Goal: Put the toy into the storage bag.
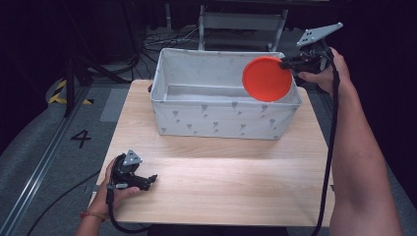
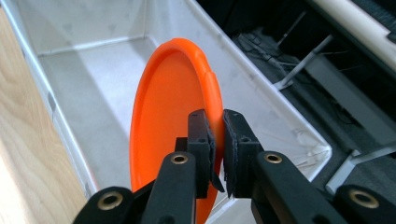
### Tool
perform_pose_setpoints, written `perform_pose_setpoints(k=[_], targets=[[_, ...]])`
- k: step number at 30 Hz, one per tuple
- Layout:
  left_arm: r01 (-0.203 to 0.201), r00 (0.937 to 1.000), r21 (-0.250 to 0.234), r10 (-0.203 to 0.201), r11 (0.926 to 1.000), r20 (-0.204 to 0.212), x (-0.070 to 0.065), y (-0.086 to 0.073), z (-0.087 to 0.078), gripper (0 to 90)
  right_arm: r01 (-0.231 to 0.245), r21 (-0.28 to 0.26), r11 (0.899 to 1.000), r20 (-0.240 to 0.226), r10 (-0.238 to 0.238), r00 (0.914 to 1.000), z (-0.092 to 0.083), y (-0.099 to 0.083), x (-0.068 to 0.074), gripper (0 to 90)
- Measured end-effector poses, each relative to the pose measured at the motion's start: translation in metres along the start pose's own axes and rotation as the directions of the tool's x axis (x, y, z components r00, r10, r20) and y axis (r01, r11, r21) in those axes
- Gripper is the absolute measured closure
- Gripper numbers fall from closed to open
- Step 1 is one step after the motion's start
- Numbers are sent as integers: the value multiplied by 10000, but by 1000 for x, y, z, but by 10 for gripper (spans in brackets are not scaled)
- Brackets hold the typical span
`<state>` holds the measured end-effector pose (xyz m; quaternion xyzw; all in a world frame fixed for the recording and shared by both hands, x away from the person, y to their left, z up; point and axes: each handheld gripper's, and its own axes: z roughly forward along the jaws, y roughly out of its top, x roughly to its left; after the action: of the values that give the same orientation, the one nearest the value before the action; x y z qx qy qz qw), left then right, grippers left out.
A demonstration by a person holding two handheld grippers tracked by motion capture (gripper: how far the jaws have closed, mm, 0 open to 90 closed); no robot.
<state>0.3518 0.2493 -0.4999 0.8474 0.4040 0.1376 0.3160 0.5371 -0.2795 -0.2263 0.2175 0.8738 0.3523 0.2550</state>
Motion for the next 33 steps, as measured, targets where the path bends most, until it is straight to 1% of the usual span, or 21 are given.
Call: perform_pose_setpoints(k=[1,3,6,8,10,11,12,13,16,18,20,21,22,24,26,27,29,30,31,32,33], targets=[[4,10000,-2,-4,10000,-8,0,0,0,8,0,0,10000,0,0,10000,0,0,0,827],[7,10000,-4,-7,10000,-9,0,0,0,8,86,115,9999,-121,-84,9999,5,-4,0,827],[10,10000,-9,-10,10000,-10,0,0,0,8,402,367,9985,-384,-388,9985,13,-8,2,827],[9,10000,-11,-9,10000,-10,0,0,0,8,618,560,9965,-447,-593,9972,17,-11,4,827],[7,10000,-11,-7,10000,-11,0,0,0,8,689,755,9948,-574,-646,9963,21,-13,7,827],[7,10000,-11,-7,10000,-11,0,0,0,8,689,755,9948,-574,-646,9963,21,-13,7,827],[8,10000,-12,-8,10000,-9,0,0,0,8,988,1014,9899,-877,-900,9921,26,-17,10,827],[7,10000,-15,-7,10000,-7,0,0,0,8,1148,1073,9876,-961,-1046,9899,28,-18,12,826],[8,10000,-13,-8,10000,-9,0,0,0,8,1633,1006,9814,-1296,-1498,9802,31,-22,18,826],[8,10000,-14,-8,10000,-7,0,0,0,8,1733,778,9818,-1659,-1586,9733,32,-24,21,826],[10,10000,-13,-10,10000,-10,0,0,0,8,1842,860,9791,-1965,-1646,9666,34,-25,25,826],[10,10000,-13,-10,10000,-10,0,0,0,8,1842,860,9791,-1965,-1646,9666,34,-25,25,826],[6,10000,-14,-6,10000,-7,0,0,0,8,1985,999,9750,-2110,-1742,9618,36,-25,26,825],[7,10000,-14,-7,10000,-6,0,0,0,8,2207,1504,9637,-2253,-1840,9568,41,-25,30,825],[10,10000,-16,-10,10000,-8,0,0,0,8,2299,1825,9560,-2355,-1845,9542,45,-27,30,825],[8,10000,-15,-8,10000,-8,0,0,0,8,2220,1929,9558,-2338,-1749,9564,47,-29,29,825],[0,10000,-30,0,10000,-27,0,0,0,8,2178,2092,9533,-2434,-1649,9558,51,-32,27,825],[31,10000,-22,-31,10000,0,0,0,0,8,2074,2196,9533,-2457,-1517,9574,54,-34,26,825],[11,10000,-16,-11,10000,-9,0,0,0,8,2039,2272,9522,-2506,-1452,9571,55,-35,24,824],[8,10000,-15,-8,10000,-9,0,0,0,8,1959,2418,9503,-2498,-1342,9589,57,-35,24,824],[6,10000,-15,-6,10000,-9,0,0,0,8,2003,2533,9464,-2589,-1331,9567,59,-35,23,824]])
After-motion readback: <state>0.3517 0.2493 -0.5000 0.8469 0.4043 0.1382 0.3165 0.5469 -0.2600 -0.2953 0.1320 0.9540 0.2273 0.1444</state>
